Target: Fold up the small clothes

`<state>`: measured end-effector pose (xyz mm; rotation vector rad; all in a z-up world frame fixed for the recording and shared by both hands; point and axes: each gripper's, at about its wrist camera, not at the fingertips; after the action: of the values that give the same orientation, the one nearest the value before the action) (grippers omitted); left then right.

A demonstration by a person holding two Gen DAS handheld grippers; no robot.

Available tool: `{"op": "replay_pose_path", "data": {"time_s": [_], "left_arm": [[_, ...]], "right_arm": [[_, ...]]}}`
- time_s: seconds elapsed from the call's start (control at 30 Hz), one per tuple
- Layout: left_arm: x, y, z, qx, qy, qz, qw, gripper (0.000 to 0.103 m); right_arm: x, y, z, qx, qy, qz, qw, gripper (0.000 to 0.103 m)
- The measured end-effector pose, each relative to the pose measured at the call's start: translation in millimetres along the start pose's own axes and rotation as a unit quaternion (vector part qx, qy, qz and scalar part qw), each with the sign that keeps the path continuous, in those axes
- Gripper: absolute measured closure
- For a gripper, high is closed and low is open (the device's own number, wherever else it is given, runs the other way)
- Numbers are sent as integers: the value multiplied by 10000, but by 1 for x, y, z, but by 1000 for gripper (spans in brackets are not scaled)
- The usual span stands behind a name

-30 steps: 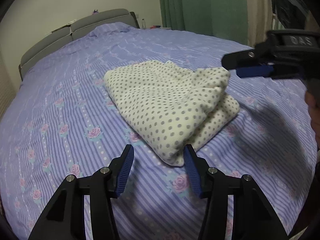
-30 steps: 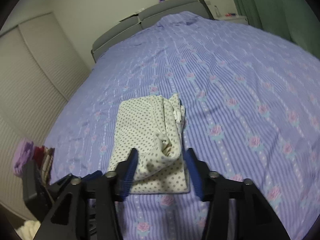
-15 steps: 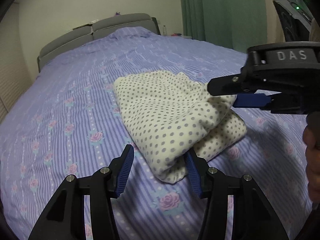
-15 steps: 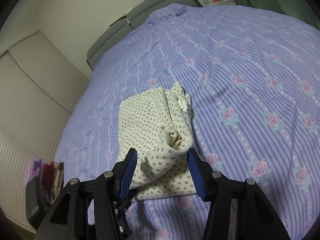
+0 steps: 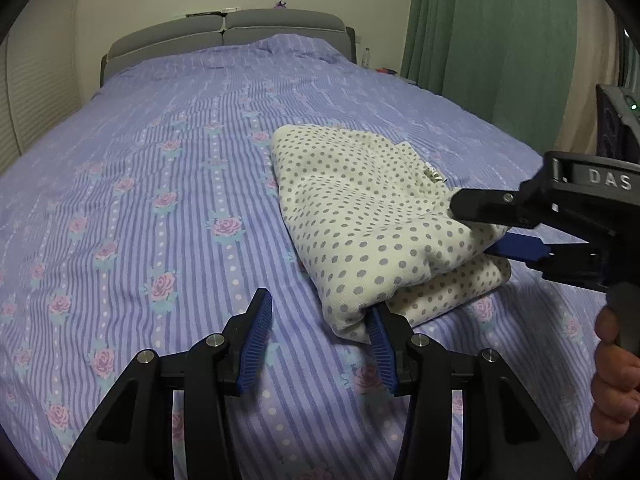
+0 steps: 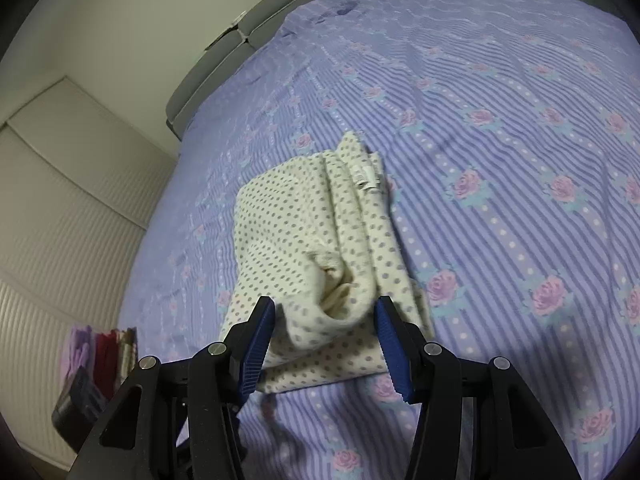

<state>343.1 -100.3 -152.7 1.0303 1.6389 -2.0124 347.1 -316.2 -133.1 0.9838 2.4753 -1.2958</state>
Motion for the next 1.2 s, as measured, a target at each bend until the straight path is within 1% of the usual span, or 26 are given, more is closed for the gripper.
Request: {"op": "replay_pose_path", "data": {"time_s": [0.03,0.07,0.1,0.13,0.17,0.2,0.3,0.37,0.4,0.47,0.57,0.63,0.73,0.83,0.87,0.9,0.93,1.0,1.03,1.13,1.2], "left_arm": [[-1,2,-2,21,-13,-20,10000,56],[-2,3,-2,34,-7,-37,10000,55],[-2,3,-2,27,18,-40,10000,55],[-1,1,0,0,51,-31,10000,55],[0,-2,2,-23,97,-21,9999,55],[0,-2,4,-30,129,-18,9999,55],[-1,-3,7,29,122,-31,9999,55],[-1,-3,8,27,112,-26,9999,54],[-1,-2,8,20,89,-51,9999,54],[1,-1,7,16,9,-105,9999,54],[3,3,7,-76,-5,-171,9998,54],[4,4,5,-59,-104,-199,9997,54],[5,6,0,34,-304,-287,9991,54],[7,7,-2,68,-301,-347,9989,53],[8,6,-2,64,-253,-376,9990,51],[9,5,-2,40,-196,-413,9989,51],[10,1,-1,42,-116,-446,9989,51],[13,-10,2,65,162,-491,9986,50],[14,-18,2,133,257,-436,9986,51],[6,-43,3,371,385,-88,9985,51],[-6,-52,7,376,490,160,9980,51]], "right_arm": [[-1,1,0,-9,19,12,10000,52],[-3,2,2,-39,76,11,10000,57],[-4,3,3,-82,150,8,9999,69],[-7,2,6,-149,228,24,9996,78],[-8,2,6,-176,220,39,9996,81],[-8,0,4,-174,129,70,9997,87],[-7,-14,-9,-62,-389,367,9985,90],[-2,-27,-18,45,-801,618,9949,90],[-1,-30,-20,76,-887,674,9937,90],[5,-32,-19,323,-1153,760,9899,90],[8,-20,-9,506,-1306,668,9879,91],[8,-11,-4,619,-1407,579,9864,91],[10,-8,6,578,-1344,525,9878,91],[15,-10,9,656,-1418,533,9863,90],[15,-10,10,676,-1450,519,9858,88],[15,-10,10,709,-1460,508,9854,83],[16,-12,12,733,-1467,499,9852,72],[15,-16,12,846,-1451,502,9845,60],[13,-21,14,868,-1400,507,9850,57],[11,-36,15,728,-1315,558,9871,57],[6,-46,11,687,-1362,701,9858,57]]}}
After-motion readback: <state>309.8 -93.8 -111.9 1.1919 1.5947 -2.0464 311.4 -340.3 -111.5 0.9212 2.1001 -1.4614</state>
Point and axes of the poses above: each gripper's, at about its wrist camera, not at the fingertips, and y roughly the way its jaws point, z to its right, x to its underside, and after that the axes turned 2 degrees about y, right-handed
